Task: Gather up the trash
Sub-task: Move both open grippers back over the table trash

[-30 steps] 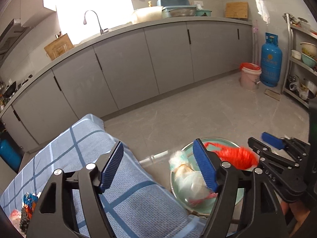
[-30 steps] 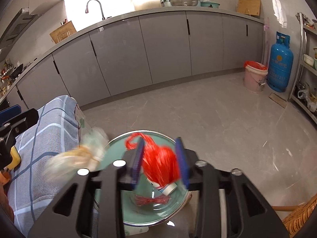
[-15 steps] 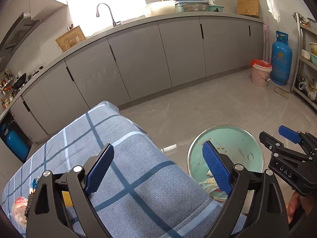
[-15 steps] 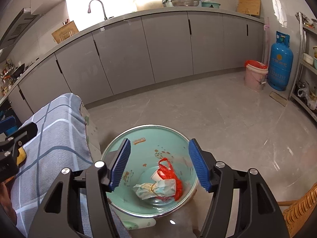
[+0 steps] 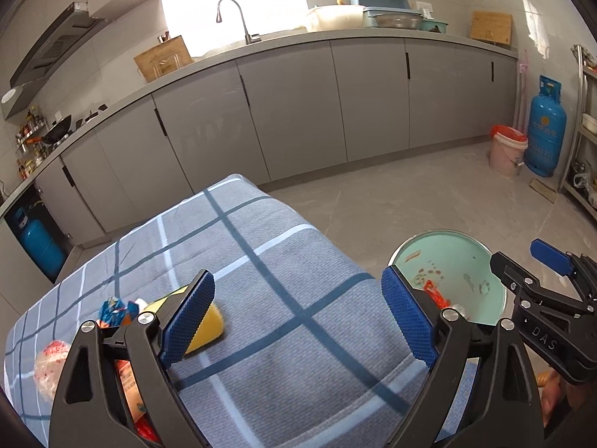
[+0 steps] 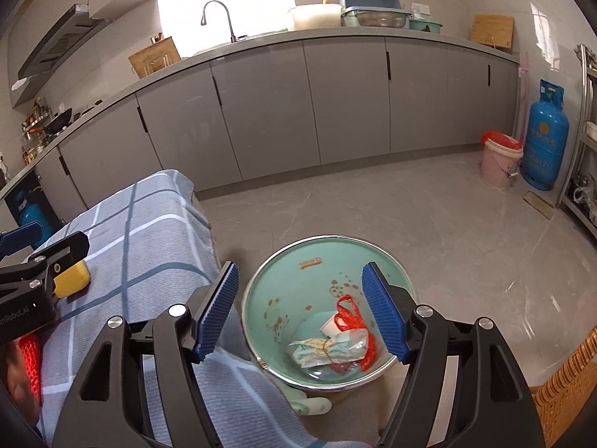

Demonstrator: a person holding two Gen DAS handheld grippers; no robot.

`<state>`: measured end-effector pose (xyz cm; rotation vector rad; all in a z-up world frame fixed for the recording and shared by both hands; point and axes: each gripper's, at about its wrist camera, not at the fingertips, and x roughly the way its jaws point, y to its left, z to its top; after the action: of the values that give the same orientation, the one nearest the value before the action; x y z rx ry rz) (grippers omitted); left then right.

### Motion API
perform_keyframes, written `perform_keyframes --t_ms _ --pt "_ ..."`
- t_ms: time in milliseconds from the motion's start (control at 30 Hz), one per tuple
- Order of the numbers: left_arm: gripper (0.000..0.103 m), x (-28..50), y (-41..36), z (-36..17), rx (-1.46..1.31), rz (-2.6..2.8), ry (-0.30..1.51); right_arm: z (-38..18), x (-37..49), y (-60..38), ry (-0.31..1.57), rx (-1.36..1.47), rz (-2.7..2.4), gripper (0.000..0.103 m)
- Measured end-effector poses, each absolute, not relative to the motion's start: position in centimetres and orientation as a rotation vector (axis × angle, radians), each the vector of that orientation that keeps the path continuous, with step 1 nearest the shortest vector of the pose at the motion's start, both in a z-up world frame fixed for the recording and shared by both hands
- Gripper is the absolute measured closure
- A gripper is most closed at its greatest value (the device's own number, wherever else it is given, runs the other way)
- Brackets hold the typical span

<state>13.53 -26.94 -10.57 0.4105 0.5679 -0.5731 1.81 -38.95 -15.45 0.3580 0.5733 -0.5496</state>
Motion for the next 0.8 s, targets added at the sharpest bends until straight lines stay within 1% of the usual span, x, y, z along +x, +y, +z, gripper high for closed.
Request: perform_keyframes --t_ms 233,800 --pt "0.013 13.5 -23.7 -9.7 0.374 -0.539 0.559 -14.1 2.3 -36.0 0.557 0.324 -0.508 0.032" --pt "0.013 13.7 -15.9 -8.6 0.320 -0.439 0.549 -12.3 4.3 -28.6 0.566 0.254 -0.372 0.031"
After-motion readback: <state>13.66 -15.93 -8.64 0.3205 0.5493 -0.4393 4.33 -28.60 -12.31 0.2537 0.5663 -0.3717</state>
